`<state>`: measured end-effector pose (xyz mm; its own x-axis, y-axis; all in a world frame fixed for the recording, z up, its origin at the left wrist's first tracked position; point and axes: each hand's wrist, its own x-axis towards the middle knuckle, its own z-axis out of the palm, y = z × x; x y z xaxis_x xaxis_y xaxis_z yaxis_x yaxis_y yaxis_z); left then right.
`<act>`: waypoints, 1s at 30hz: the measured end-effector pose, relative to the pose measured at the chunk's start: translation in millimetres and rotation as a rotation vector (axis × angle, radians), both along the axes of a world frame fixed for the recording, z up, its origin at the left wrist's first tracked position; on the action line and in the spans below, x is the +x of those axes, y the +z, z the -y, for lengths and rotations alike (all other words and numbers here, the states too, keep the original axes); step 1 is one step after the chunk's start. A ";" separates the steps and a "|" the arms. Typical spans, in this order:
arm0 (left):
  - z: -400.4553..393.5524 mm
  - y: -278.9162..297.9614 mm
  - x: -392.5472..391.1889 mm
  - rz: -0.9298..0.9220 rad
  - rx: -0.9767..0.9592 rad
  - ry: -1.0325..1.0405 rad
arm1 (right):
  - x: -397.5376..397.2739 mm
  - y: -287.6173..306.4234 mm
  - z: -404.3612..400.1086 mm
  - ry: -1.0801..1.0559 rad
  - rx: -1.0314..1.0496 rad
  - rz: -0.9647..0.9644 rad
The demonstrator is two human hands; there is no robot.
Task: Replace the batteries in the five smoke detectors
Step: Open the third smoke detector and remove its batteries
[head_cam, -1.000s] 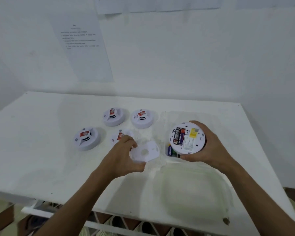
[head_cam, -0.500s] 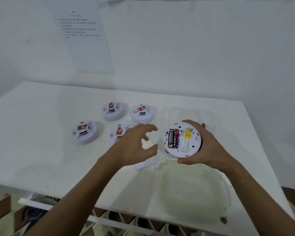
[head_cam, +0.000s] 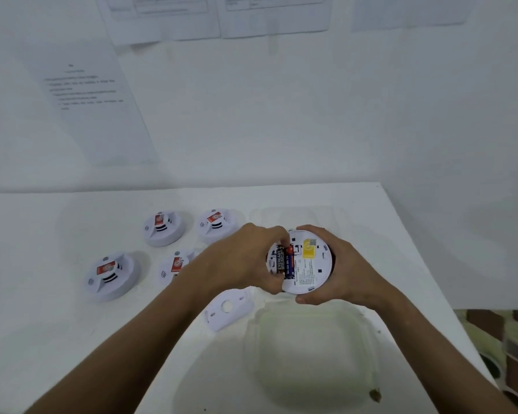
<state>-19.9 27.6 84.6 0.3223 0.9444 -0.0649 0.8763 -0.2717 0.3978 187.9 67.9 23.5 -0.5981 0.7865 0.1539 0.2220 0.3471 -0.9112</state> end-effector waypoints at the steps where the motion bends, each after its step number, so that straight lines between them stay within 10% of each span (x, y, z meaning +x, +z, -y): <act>1: -2.7 -0.5 3.4 -0.061 0.001 -0.023 | 1.5 -0.4 -0.8 -0.004 0.003 0.007; 13: -24.2 -10.3 17.2 -0.203 0.243 -0.266 | 28.4 1.6 -15.2 -0.097 -0.039 -0.033; 30: -40.5 -28.2 25.5 0.454 0.110 0.207 | 71.0 -5.4 -7.1 -0.294 -0.023 -0.031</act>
<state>5.6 68.2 56.4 0.0998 0.9848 0.1419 0.6615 -0.1722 0.7299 258.9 75.0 18.0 -0.3395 0.9287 0.1490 0.2815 0.2514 -0.9260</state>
